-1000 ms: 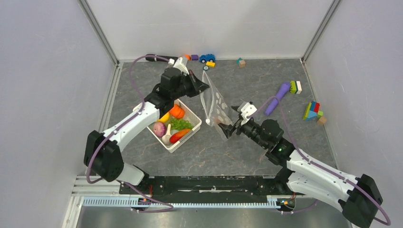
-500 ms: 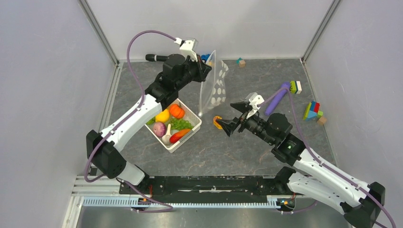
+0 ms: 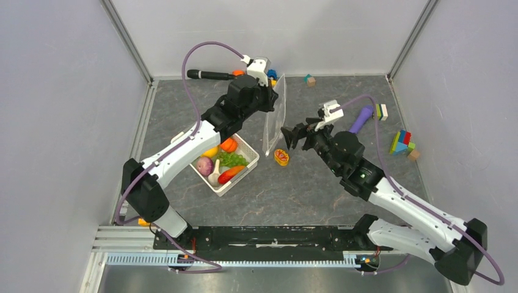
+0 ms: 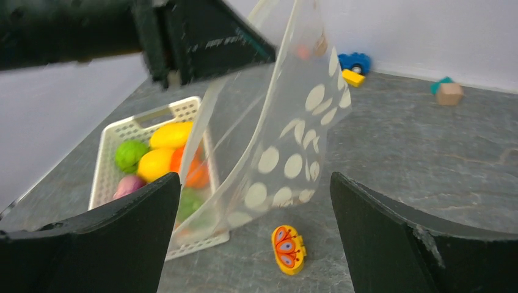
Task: Place the food in the zip-top bag and seal the zipper
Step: Open the zipper of the food storage bag.
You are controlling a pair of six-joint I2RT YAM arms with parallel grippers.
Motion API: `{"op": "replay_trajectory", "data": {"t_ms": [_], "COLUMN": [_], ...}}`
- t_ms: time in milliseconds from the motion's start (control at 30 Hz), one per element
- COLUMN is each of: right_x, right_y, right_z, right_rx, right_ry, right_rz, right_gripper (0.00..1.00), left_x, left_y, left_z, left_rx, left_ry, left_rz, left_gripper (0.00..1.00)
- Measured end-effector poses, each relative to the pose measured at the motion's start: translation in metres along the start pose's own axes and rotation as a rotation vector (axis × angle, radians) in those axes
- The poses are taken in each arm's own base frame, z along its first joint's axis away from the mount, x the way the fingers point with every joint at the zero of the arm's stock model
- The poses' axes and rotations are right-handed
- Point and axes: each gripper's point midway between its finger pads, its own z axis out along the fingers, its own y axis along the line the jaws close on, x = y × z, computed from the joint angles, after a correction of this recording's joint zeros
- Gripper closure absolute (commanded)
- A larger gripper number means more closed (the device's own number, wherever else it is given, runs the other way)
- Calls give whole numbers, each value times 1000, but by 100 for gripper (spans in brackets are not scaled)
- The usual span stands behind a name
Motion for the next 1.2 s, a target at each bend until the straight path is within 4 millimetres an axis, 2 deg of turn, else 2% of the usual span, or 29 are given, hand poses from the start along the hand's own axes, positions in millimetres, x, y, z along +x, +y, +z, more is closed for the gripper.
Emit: {"op": "replay_trajectory", "data": {"t_ms": [200,433,533,600,700,733,900,967,1000,1067,1200], "right_x": [-2,28,39,44,48,48,46,41,39,30,13], "right_y": [-22,-42,-47,-51,-60,-64,-92,-107,-107,-125,-136], "right_z": [25,42,46,48,49,49,45,40,38,30,15], "right_rx": [176,310,333,345,366,375,424,446,442,480,508], "right_ry": [8,75,100,113,128,130,142,138,136,120,96], "right_rz": [22,12,16,23,34,38,41,44,44,42,17], "right_gripper": [2,3,7,17,39,51,98,100,100,100,100], "left_x": [23,28,28,29,28,28,28,29,30,32,34], "left_y": [-11,-7,-8,-9,-8,-7,7,12,15,18,21], "left_z": [7,6,6,6,6,5,-3,-6,-7,-7,-8], "left_rx": [-39,-85,-90,-89,-95,-107,-172,-195,-207,-223,-236], "left_ry": [47,55,53,53,51,48,36,32,30,32,35], "left_rz": [12,0,-21,-27,-27,-26,-19,-17,-16,-13,-10], "left_gripper": [98,98,98,98,98,98,98,98,98,98,98]}}
